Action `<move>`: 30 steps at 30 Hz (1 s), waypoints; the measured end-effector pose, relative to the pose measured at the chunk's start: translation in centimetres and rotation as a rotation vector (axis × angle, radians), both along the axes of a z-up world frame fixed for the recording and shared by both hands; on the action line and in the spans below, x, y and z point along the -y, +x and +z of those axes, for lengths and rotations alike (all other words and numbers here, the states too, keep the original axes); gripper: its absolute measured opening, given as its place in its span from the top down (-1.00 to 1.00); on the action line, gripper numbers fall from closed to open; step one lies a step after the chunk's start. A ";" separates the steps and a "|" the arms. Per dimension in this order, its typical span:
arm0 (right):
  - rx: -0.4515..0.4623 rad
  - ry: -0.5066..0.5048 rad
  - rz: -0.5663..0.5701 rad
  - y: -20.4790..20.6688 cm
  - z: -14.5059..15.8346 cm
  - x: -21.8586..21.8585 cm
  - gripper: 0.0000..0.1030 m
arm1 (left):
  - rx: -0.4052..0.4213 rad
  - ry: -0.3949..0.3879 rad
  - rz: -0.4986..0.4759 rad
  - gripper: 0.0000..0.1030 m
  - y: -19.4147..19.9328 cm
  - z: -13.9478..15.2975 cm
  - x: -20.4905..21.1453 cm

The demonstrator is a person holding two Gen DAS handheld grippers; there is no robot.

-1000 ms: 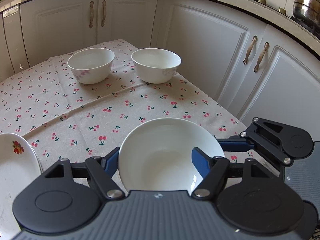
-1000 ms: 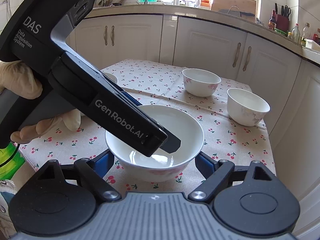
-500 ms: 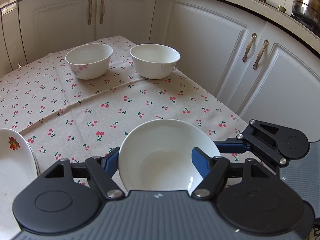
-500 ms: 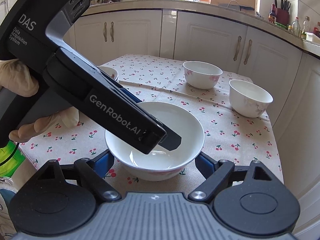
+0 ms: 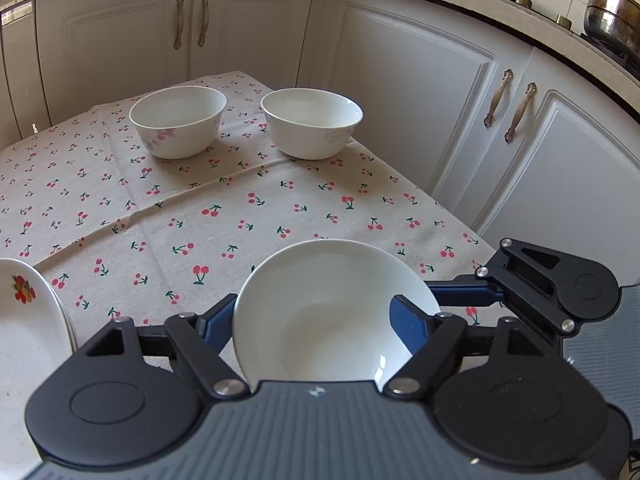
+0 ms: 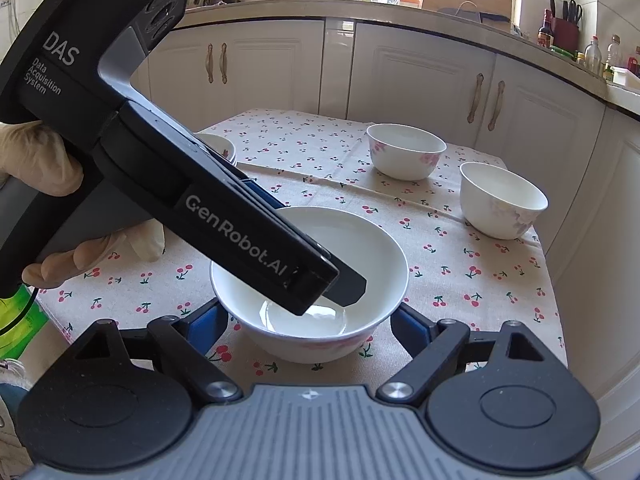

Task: Organize plates and bowls
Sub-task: 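Carry the bowl with the left gripper and lower it onto the table, then open the left gripper and withdraw it from the placed bowl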

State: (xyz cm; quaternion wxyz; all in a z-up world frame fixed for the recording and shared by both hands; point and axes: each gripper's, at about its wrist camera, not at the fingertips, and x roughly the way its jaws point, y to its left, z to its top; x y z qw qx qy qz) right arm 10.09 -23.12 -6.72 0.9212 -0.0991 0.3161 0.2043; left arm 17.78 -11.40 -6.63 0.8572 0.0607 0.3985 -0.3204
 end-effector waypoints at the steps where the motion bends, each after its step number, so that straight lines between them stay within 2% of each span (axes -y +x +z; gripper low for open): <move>1: 0.008 0.006 0.004 -0.1 0.1 0.1 -1.00 | 0.008 0.003 0.005 -0.65 0.0 0.0 0.0; 8: 0.027 0.002 -0.008 -0.5 0.6 0.9 -1.00 | 0.082 -0.007 0.012 -0.85 -0.2 1.7 -1.0; 14: 0.066 -0.012 -0.015 -1.0 2.0 1.8 -1.00 | 0.161 -0.004 -0.015 -0.94 0.1 4.2 -1.1; 18: 0.105 -0.038 -0.046 -0.9 2.9 2.7 -1.00 | 0.226 -0.006 -0.030 -0.95 0.6 5.9 -0.8; 21: 0.124 -0.027 -0.067 -0.7 3.4 3.6 -1.00 | 0.237 -0.029 -0.059 -0.98 1.3 6.9 -0.5; 27: 0.139 -0.004 -0.123 0.0 3.5 5.6 -1.00 | 0.260 -0.002 -0.069 -0.98 2.9 7.8 1.0; 30: 0.146 -0.007 -0.144 0.5 3.5 6.6 -1.00 | 0.300 0.004 -0.091 -0.98 3.6 8.2 1.8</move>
